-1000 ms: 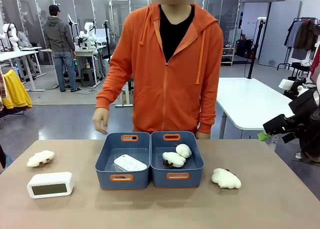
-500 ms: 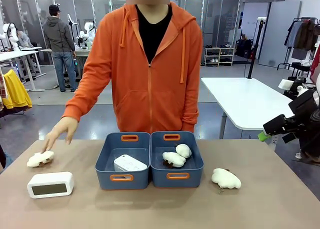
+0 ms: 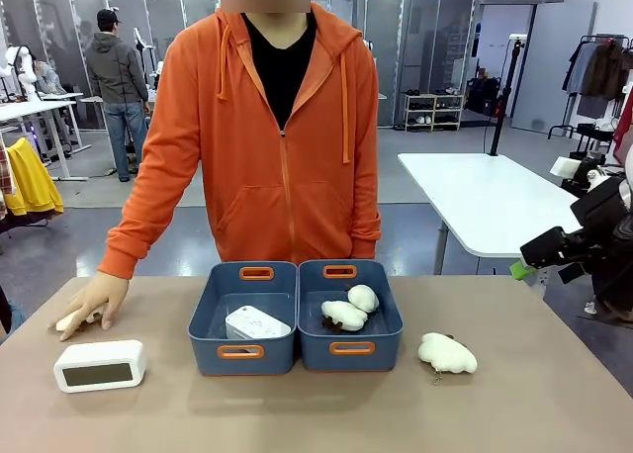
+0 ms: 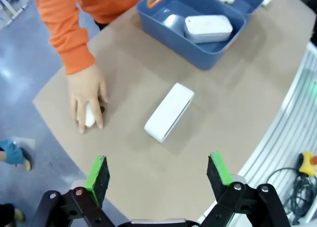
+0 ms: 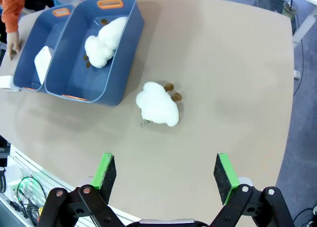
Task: Sort the digital clocks into the basket.
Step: Pick up the Digital clock from the table and place it into the empty Plastic storage basket.
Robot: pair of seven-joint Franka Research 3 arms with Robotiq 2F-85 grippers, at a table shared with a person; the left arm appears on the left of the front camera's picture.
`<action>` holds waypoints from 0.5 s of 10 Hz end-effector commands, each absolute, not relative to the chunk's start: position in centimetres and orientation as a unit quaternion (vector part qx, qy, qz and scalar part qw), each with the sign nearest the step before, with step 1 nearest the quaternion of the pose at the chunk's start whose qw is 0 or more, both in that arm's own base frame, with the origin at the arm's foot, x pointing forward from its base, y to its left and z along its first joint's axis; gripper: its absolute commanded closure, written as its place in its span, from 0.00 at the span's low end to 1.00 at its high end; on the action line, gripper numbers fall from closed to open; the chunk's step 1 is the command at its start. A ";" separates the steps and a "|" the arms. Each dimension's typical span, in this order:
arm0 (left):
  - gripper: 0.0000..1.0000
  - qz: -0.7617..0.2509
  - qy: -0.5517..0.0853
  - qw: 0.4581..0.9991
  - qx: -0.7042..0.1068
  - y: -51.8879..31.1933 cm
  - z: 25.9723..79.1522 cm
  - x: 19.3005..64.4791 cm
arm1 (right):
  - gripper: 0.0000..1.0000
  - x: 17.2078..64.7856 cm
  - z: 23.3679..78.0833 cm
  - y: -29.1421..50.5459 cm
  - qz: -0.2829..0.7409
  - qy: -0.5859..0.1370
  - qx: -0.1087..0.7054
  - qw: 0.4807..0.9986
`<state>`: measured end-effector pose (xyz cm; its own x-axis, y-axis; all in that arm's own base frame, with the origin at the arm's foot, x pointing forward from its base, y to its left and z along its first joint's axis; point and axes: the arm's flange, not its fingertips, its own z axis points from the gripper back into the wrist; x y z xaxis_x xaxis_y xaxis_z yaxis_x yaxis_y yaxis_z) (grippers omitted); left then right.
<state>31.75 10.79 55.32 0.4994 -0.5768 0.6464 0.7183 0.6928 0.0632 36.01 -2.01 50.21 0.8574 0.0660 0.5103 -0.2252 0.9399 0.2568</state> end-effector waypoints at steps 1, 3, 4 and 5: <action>0.00 -0.394 -0.341 0.844 -0.127 13.3 57.3 29.8 | 0.00 36.1 50.1 -1.9 0.071 -0.254 0.152 0.953; 0.00 -0.402 -0.323 0.854 -0.063 16.2 57.5 27.4 | 0.00 36.1 50.1 -1.9 0.071 -0.254 0.152 0.953; 0.00 -0.402 -0.330 0.852 -0.062 16.9 57.7 26.9 | 0.00 36.1 50.1 -1.9 0.071 -0.254 0.152 0.953; 0.00 -0.430 -0.312 0.847 -0.037 16.8 57.4 26.8 | 0.00 36.1 50.1 -1.9 0.071 -0.254 0.152 0.953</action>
<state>26.85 17.04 57.75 0.4632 -0.6486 0.6040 0.7196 0.6730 0.1708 36.02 -2.01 50.20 0.8575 0.0661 0.5102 -0.2253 0.9398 0.2568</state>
